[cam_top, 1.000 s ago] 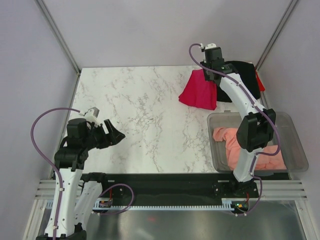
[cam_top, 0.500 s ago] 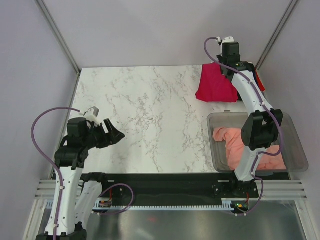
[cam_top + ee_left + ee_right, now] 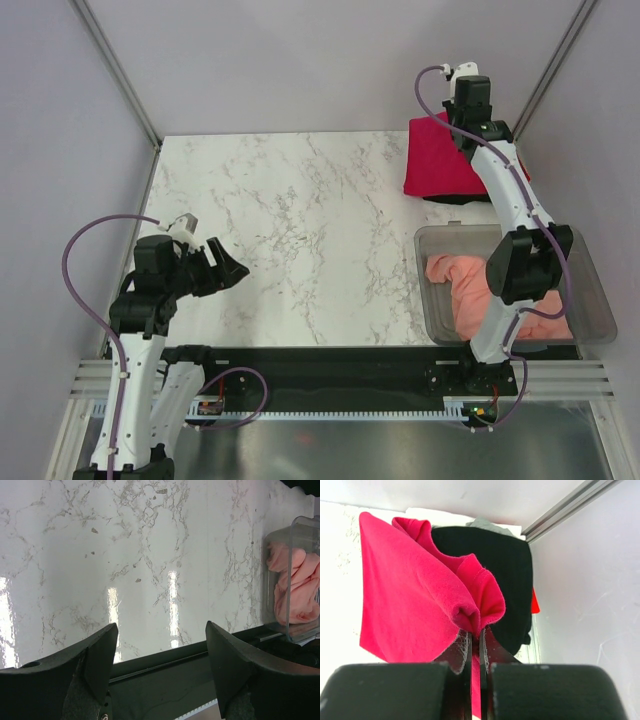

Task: Fold and stack the t-shirts
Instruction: Neatly place the folded tshirt to the corner

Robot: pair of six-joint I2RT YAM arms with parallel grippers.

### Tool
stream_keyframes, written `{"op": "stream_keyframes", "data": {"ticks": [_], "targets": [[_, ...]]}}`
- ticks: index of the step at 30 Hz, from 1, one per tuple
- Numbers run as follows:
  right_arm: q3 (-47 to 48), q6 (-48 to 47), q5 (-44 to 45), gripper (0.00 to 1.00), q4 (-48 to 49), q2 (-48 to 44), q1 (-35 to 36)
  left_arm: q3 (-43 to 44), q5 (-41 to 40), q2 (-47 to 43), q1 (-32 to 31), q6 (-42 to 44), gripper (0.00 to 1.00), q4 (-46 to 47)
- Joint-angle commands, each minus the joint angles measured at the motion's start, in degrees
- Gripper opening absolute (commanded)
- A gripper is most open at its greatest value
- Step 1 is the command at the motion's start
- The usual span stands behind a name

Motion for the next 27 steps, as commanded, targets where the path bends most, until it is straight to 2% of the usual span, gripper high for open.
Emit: {"op": "stream_keyframes", "data": {"ticks": [1, 13, 24, 25, 26, 27], "targets": [[3.6, -0.7, 1.2, 0.0, 5.4, -3.6, -1.0, -0.4, 1.0, 0.2, 0.3, 1.9, 0.78, 1.7], [6.2, 0.7, 0.3, 0.0, 5.5, -0.8, -5.6, -0.5, 1.0, 0.8, 0.3, 1.8, 0.78, 1.8], [18.5, 2.2, -5.1, 0.02, 5.2, 15.0, -12.2, -0.3, 0.4, 2.5, 0.0, 1.9, 0.77, 1.5], [19.8, 2.9, -4.8, 0.06, 5.2, 18.5, -12.5, -0.4, 0.4, 2.6, -0.1, 1.9, 0.77, 1.5], [22.5, 3.8, -3.5, 0.23, 5.3, 20.1, -12.9, -0.4, 0.4, 2.7, -0.1, 1.8, 0.77, 1.4], [24.0, 5.5, -0.4, 0.72, 5.2, 21.8, -13.7, -0.5, 0.4, 2.8, -0.1, 1.8, 0.77, 1.4]]}}
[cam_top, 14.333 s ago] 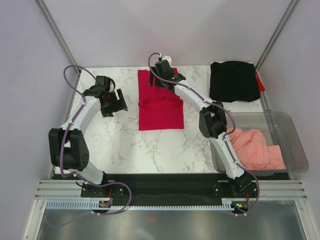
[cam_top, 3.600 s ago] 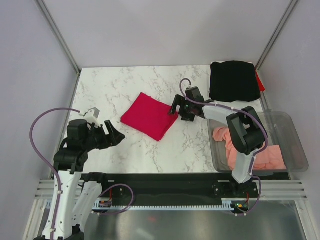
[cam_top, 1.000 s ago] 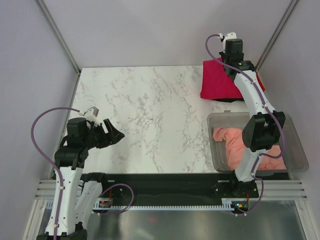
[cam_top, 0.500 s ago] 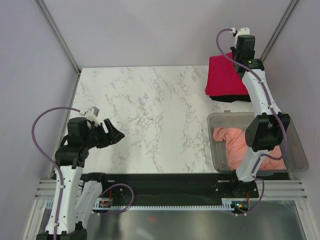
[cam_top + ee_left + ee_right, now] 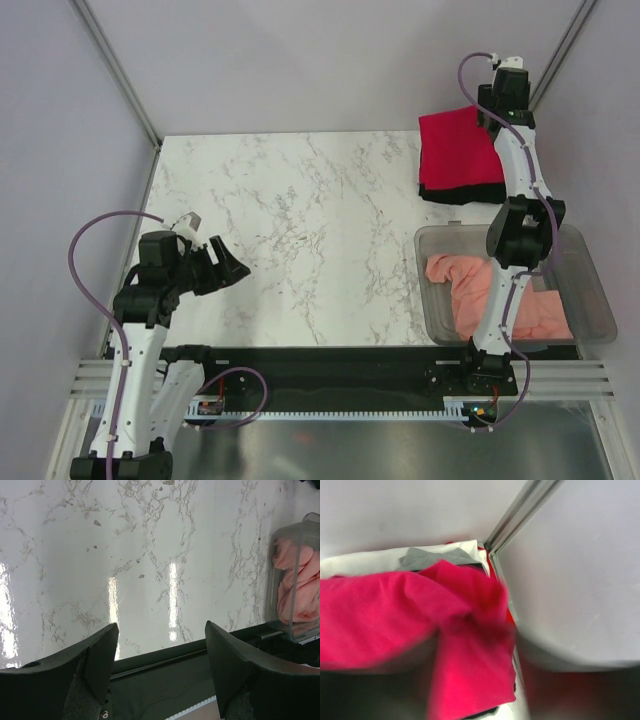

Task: Fold and stack the t-shirts
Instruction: Neatly place the folded tshirt to the corner, then reset both grippers

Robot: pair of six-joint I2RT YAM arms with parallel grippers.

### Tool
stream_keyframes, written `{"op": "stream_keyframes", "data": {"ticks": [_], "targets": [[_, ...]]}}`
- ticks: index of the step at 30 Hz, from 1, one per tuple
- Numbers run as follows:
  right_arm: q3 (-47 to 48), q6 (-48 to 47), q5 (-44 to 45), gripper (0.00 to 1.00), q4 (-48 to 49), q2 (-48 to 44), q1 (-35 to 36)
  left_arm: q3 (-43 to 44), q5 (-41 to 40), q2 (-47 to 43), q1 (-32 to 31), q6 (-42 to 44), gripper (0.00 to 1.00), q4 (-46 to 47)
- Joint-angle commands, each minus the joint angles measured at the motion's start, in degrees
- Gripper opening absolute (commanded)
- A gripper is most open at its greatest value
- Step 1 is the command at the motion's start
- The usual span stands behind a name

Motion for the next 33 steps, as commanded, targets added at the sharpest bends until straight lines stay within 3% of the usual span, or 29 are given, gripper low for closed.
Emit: {"op": "stream_keyframes", "data": {"ticks": [1, 2, 3, 9, 13, 21, 23, 26, 33], "targets": [[7.4, 4.9, 4.9, 0.86, 2.3, 6.6, -1.6, 0.0, 0.4, 0.0, 0.0, 1.8, 0.77, 1.3], [9.4, 6.2, 7.2, 0.96, 2.4, 7.3, -1.8, 0.0, 0.5, 0.0, -0.1, 1.9, 0.77, 1.2], [10.2, 6.8, 9.0, 0.98, 2.3, 7.8, -1.8, 0.0, 0.4, -0.1, -0.1, 1.9, 0.77, 1.2], [7.4, 13.2, 10.4, 0.98, 5.7, -0.5, -1.4, 0.0, 0.2, -1.1, 0.0, 1.5, 0.77, 1.3], [1.9, 19.8, 9.4, 0.98, 6.9, -13.5, -1.0, 0.1, 0.3, -1.3, 0.0, 1.6, 0.77, 1.3], [-32.7, 45.8, -9.3, 0.98, 7.1, -46.7, 3.5, 0.1, 0.4, -2.6, 0.1, 1.5, 0.78, 1.3], [-41.8, 49.1, -13.3, 0.98, 3.9, -50.8, 5.7, 0.3, 0.3, -2.8, 0.1, 1.5, 0.78, 1.4], [-54.7, 52.9, -18.1, 0.98, 3.1, -58.7, 16.4, 0.2, 0.5, -2.6, 0.1, 1.7, 0.78, 1.4], [-79.3, 61.3, -19.4, 0.98, 1.4, -80.7, 28.5, 0.2, 0.8, -2.3, -0.1, 1.9, 0.78, 1.3]]}}
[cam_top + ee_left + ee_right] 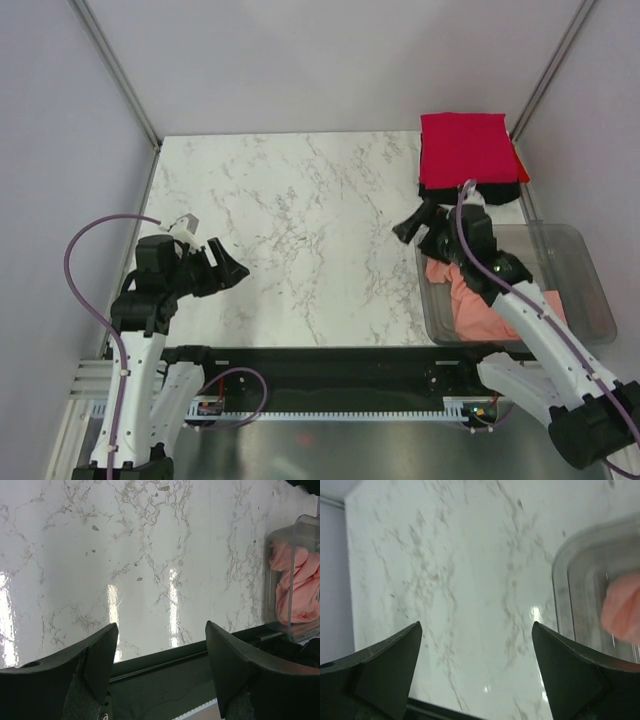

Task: Fold and stack the t-shirts
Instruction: Reset both grippers

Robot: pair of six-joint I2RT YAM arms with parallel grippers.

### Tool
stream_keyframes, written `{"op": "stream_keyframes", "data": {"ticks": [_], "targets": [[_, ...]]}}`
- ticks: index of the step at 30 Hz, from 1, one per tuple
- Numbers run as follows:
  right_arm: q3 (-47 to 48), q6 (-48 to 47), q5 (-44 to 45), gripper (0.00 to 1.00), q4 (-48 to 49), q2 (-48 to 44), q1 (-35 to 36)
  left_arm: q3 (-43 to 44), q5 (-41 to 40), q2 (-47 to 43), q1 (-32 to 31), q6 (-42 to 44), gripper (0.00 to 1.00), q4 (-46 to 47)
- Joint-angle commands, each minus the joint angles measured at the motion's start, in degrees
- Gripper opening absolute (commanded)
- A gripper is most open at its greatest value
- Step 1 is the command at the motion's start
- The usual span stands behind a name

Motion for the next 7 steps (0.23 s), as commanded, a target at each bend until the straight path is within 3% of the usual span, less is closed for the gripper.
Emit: {"op": "stream_keyframes", "data": {"ticks": [1, 3, 7], "targets": [[-6.8, 7.0, -0.2, 0.98, -2.7, -13.7, 3.3, 0.3, 0.7, 0.0, -0.1, 1.8, 0.78, 1.4], [-9.5, 7.3, 2.5, 0.98, -5.5, -19.7, 3.4, 0.3, 0.8, -0.1, -0.1, 1.8, 0.78, 1.5], [-5.8, 5.5, 11.9, 0.98, -19.7, -20.6, 3.3, 0.3, 0.8, 0.5, -0.3, 1.9, 0.78, 1.3]]}}
